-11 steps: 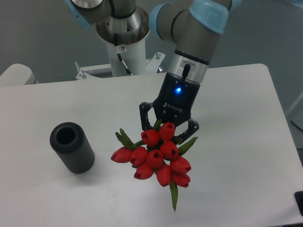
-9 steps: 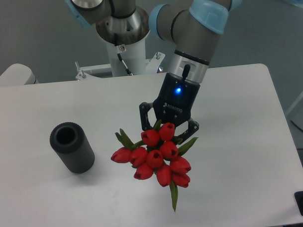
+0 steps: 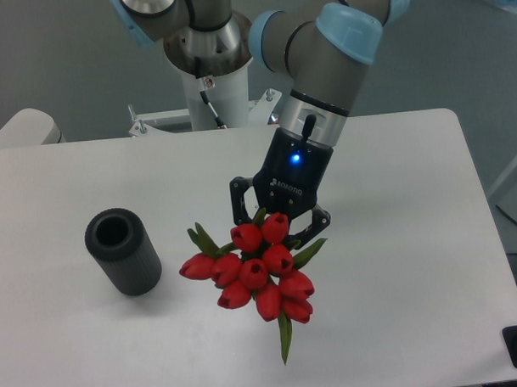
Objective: Insert the flowers into the vase
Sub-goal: 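Carry the red tulip bouquet with the gripper over the black vase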
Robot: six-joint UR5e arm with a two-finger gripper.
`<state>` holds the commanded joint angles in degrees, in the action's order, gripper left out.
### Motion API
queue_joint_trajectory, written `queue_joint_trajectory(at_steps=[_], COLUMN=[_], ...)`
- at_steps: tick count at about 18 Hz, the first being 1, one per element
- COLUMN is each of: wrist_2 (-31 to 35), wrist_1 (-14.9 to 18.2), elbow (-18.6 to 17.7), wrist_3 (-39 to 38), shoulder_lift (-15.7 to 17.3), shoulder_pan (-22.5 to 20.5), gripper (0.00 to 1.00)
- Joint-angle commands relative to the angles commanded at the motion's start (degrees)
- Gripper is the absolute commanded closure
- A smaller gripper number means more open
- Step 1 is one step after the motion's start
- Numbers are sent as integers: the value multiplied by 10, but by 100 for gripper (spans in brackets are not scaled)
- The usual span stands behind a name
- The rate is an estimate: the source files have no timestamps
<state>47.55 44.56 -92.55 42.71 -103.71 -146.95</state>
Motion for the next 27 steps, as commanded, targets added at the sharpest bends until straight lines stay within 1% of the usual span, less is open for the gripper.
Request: queue_joint_trajectory(at_steps=[5, 6, 7, 8, 10, 13, 15, 18, 19, 20, 21, 22, 25, 27], wrist_2=[-4, -7, -11, -20, -55, -115, -129, -162, -174, -183, -186, -188, -200, -200], wrist_1=[-3, -4, -5, -5, -5, -6, -6, -6, -5, -6, -6, -6, -6, -7], elbow=[4, 5, 10, 15, 26, 24, 26, 28, 24, 15, -2, -8, -17, -36], wrist_3=[3, 3, 5, 4, 5, 5, 5, 4, 3, 4, 6, 6, 5, 12], shoulder_lift=[-1, 0, -1, 1, -1, 0, 1, 3, 8, 20, 34, 44, 64, 78], shoulder_pan=[1, 3, 15, 26, 33, 38, 54, 63, 64, 63, 64, 64, 65, 70], gripper=[64, 65, 67, 67, 67, 67, 67, 67, 67, 67, 67, 67, 67, 67])
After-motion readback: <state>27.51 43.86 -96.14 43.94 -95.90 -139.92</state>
